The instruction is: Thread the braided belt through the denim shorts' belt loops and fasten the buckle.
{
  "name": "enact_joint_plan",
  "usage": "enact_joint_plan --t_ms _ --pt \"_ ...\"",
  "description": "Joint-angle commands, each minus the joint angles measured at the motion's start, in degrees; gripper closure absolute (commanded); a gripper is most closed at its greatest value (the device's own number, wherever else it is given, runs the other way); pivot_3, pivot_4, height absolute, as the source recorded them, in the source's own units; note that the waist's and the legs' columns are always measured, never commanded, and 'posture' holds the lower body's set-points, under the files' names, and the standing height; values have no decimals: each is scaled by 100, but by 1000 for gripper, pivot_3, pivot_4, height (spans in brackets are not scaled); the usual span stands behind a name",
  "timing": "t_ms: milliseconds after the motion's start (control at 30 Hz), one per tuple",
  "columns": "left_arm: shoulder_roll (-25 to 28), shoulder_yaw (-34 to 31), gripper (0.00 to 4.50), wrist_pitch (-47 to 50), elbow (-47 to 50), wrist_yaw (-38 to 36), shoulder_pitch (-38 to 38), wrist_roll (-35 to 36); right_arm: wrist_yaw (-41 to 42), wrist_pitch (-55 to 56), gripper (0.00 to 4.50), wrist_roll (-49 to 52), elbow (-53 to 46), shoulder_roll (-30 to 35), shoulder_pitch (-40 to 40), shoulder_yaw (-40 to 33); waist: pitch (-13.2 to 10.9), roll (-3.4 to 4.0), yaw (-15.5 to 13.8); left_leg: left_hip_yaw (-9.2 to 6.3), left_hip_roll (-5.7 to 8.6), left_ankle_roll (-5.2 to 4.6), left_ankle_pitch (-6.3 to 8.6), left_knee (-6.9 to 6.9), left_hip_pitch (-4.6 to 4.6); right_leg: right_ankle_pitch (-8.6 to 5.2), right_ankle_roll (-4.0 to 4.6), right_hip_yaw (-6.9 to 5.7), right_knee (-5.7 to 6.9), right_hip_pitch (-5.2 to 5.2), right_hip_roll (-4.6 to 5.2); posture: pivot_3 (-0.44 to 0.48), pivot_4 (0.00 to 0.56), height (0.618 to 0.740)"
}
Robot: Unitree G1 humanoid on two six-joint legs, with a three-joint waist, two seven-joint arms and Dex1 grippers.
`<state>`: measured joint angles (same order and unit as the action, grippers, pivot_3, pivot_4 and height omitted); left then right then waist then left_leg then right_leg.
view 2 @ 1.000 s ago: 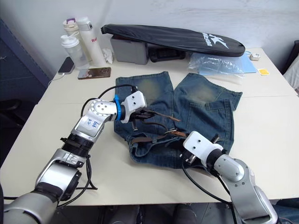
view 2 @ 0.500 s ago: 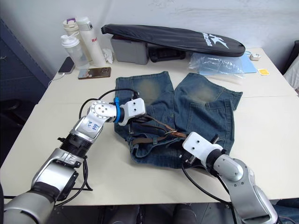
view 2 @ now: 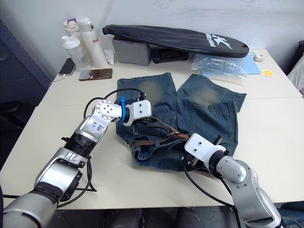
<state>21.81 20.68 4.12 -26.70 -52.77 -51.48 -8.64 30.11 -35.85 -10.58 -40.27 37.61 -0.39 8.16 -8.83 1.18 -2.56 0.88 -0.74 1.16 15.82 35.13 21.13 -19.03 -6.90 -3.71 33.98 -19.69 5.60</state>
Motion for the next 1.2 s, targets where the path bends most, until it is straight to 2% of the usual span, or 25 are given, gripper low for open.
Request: enact_joint_plan --t_ms 33,667,1033,1200 --pt "-77 6 4500 -19 334 -83 14 30 -21 -26 4494 -78 -231 40 -130 -152 0 0 0 0 0 0 0 0 0 0 0 0 0 0 0 0 150 740" --pt "-516 196 4500 1927 1924 -847 644 589 -17 -138 4494 32 -222 -75 -197 -113 4 5 6 1 0 -4 2 4 0 0 0 5 4 1 0 0 150 740" --pt "-942 33 4500 2029 1748 -518 259 648 71 -82 4494 54 -243 -77 -218 89 5 6 2 1 0 -5 3 5 0 0 0 7 4 1 0 0 150 740" --pt "-960 -40 4500 1950 1573 -410 126 582 100 -84 4494 53 -273 -80 -160 145 5 7 6 1 1 -7 4 6 0 0 0 8 3 1 0 0 150 740"
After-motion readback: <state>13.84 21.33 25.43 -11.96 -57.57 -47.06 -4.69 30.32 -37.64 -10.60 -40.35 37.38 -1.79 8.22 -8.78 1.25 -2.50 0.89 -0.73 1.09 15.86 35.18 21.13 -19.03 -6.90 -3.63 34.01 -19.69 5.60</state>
